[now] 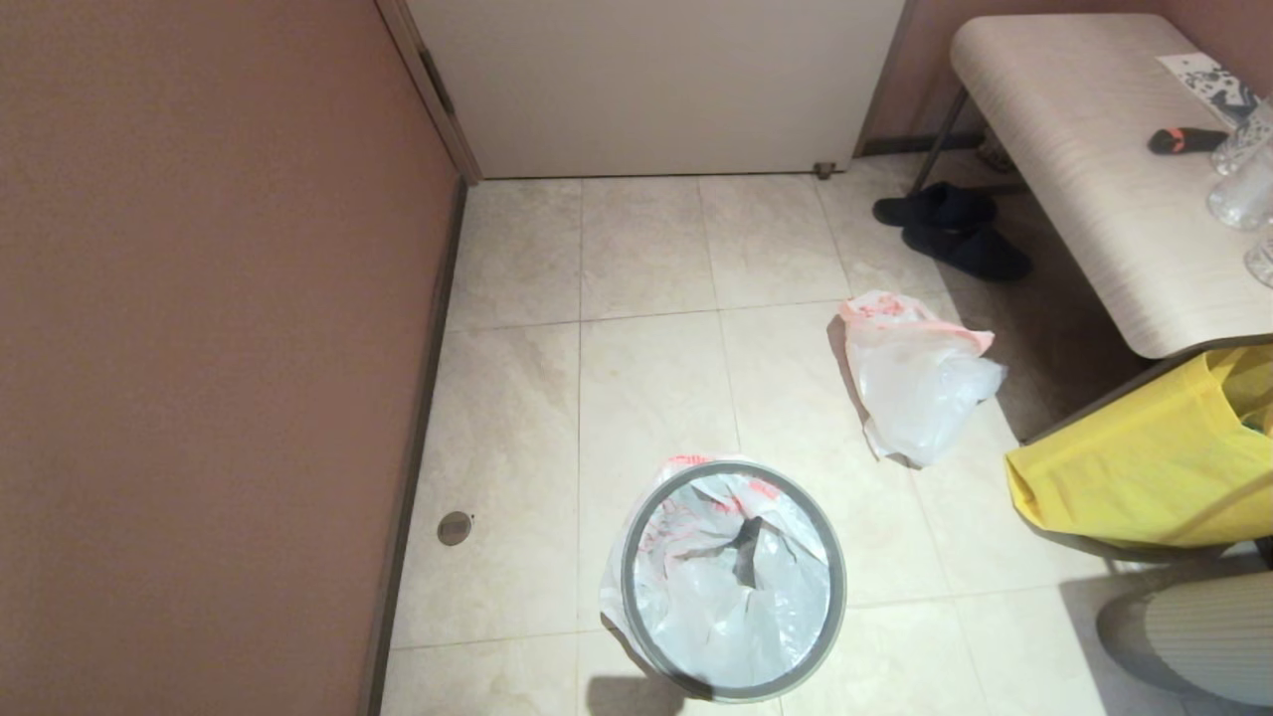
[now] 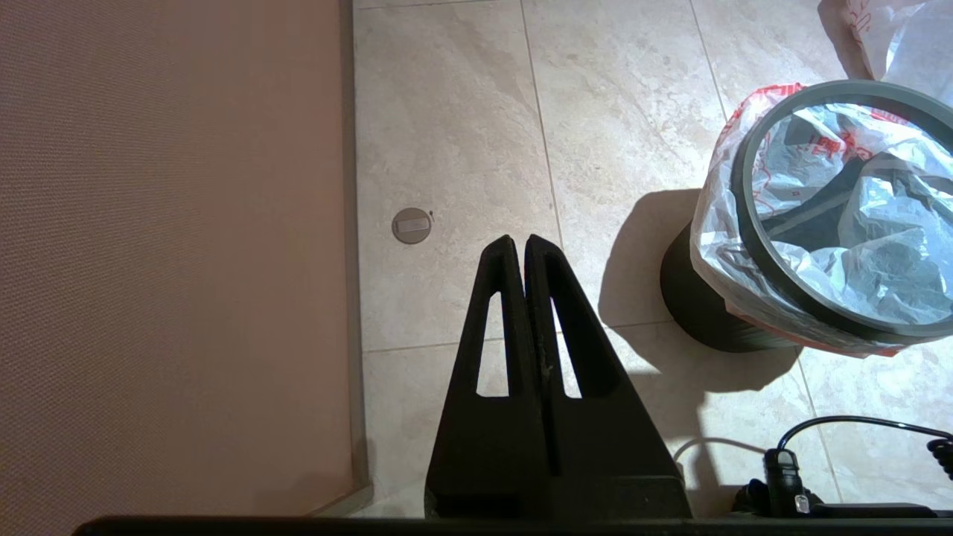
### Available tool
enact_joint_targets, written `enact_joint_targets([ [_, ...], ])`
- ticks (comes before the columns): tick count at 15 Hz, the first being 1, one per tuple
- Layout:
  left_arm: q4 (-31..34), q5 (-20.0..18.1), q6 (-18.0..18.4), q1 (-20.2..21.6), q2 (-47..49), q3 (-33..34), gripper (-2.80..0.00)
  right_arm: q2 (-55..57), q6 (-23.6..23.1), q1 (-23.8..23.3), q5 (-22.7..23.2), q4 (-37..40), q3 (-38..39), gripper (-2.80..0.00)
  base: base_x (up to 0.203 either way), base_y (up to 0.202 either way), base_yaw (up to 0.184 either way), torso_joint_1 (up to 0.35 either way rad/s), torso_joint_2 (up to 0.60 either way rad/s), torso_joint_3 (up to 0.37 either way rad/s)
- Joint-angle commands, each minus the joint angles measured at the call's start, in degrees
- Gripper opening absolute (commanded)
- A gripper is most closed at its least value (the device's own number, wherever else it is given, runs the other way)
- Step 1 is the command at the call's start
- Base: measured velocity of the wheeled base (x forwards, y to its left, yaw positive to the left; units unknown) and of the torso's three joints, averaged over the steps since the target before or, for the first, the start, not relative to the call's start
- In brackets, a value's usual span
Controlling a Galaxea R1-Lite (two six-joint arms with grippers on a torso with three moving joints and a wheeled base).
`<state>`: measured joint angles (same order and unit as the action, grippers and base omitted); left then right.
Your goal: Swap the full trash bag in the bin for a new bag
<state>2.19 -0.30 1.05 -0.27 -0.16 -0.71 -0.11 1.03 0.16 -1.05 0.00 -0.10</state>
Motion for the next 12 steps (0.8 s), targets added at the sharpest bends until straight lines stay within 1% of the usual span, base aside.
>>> enact_joint_targets([
  [1,0.0,0.0,0.0,0.0,0.2,0.0,-2.80,0.1,0.0,0.0,0.0,0.0,0.0,-2.80,0.000,0.000,0.000,0.000,0.00,0.000],
  [12,0.0,0.0,0.0,0.0,0.2,0.0,-2.80,0.1,0.5,0.0,-0.2,0.0,0.0,-2.80,0.000,0.000,0.000,0.000,0.00,0.000],
])
